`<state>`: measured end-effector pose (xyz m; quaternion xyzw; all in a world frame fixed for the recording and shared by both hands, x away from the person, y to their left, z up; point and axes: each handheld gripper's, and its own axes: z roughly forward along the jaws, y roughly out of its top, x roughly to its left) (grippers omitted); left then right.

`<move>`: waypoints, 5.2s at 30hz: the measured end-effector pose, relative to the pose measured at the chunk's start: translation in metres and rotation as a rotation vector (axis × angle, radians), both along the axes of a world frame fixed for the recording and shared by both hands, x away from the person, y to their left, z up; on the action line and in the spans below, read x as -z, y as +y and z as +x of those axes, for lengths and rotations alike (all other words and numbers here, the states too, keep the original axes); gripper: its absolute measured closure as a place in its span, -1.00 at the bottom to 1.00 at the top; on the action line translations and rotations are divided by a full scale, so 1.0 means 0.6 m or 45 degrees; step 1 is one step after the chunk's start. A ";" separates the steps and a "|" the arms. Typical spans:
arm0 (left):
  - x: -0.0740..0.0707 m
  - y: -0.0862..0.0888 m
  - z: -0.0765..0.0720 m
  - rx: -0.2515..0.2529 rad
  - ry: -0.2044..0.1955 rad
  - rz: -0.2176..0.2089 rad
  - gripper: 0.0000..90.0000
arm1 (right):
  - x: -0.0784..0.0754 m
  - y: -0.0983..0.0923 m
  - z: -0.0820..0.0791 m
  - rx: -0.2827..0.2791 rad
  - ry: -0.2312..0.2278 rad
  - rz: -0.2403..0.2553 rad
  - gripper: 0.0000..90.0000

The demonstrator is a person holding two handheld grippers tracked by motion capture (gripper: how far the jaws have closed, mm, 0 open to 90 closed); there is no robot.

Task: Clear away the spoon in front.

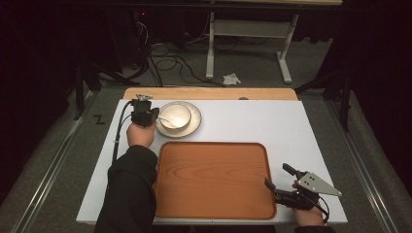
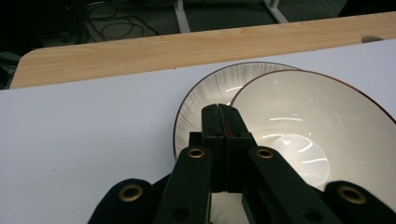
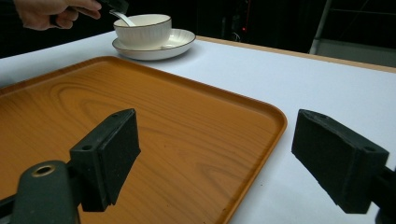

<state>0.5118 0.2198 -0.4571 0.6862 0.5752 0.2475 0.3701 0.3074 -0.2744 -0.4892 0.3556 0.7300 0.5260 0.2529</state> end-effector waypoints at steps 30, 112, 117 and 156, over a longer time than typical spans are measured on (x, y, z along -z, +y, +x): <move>0.021 0.016 -0.086 0.058 -0.034 -0.062 1.00 | 0.000 0.005 0.001 -0.028 0.006 0.001 -0.64; 0.040 -0.025 -0.113 0.048 0.114 -0.693 0.88 | -0.001 0.004 0.001 -0.046 0.004 -0.003 -0.64; 0.035 -0.029 -0.118 0.073 0.054 -0.605 0.90 | -0.001 0.004 0.002 -0.046 0.008 -0.002 -0.64; -0.008 -0.024 -0.260 0.240 -0.281 -0.355 0.91 | -0.001 0.006 0.001 -0.051 -0.004 -0.014 -0.64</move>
